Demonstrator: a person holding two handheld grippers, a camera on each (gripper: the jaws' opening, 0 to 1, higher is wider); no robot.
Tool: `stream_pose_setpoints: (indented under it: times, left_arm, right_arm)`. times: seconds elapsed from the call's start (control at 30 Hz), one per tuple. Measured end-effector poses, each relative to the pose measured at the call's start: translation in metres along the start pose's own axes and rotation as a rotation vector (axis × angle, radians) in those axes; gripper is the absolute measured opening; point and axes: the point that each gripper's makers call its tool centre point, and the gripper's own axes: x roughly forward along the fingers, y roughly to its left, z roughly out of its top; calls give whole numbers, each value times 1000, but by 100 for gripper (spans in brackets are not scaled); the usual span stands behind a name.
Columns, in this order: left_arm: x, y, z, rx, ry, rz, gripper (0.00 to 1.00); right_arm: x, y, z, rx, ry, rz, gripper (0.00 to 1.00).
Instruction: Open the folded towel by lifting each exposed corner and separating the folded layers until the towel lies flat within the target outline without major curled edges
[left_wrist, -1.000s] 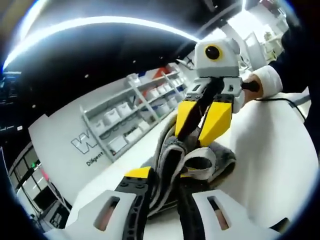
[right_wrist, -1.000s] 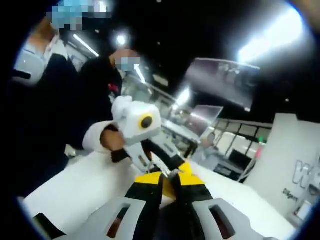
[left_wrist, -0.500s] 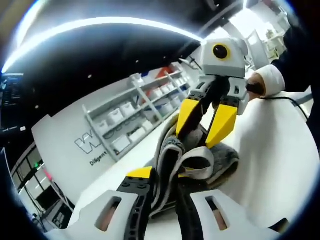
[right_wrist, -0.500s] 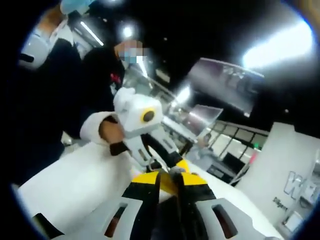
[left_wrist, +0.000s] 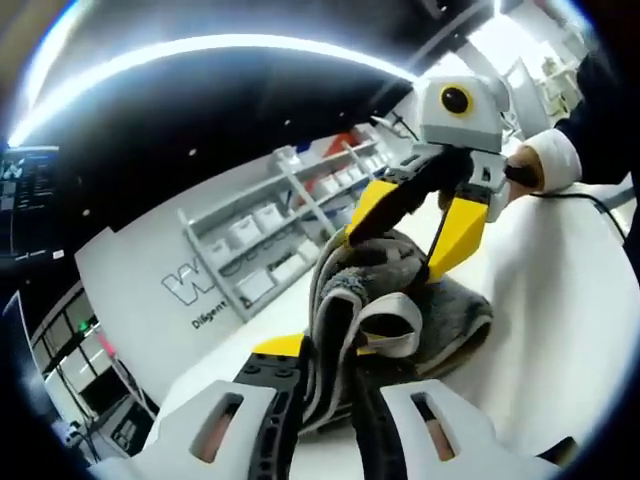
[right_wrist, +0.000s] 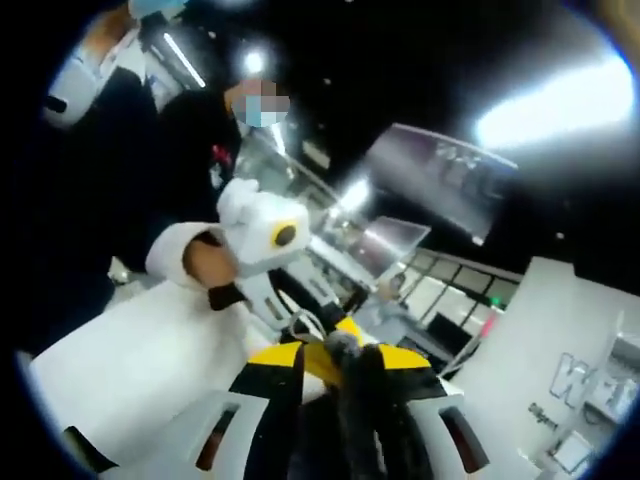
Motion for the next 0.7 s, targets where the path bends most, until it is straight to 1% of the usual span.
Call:
stream_pose_setpoints:
  times: [0.07, 0.2, 0.37, 0.43, 0.5, 0.57, 0.7]
  left_arm:
    - [0, 1, 0, 0, 0, 1, 15]
    - [0, 3, -1, -1, 0, 8, 15]
    - [-2, 13, -1, -10, -7, 44, 15]
    - [-3, 15, -2, -16, -5, 52, 15]
    - [-3, 17, -2, -19, -8, 60, 15]
    - [-3, 18, -3, -22, -9, 62, 15]
    - [-3, 19, -4, -21, -1, 69, 15]
  right_arm:
    - [-1, -2, 0, 0, -1, -9, 31]
    - [-1, -4, -3, -2, 10, -13, 32]
    - [1, -5, -9, -7, 39, -22, 38]
    - [1, -8, -13, -31, 60, -39, 39]
    - [1, -11, -17, -47, 80, -54, 42]
    - [1, -14, -18, -52, 83, -66, 45]
    - [0, -19, -18, -57, 76, -83, 45]
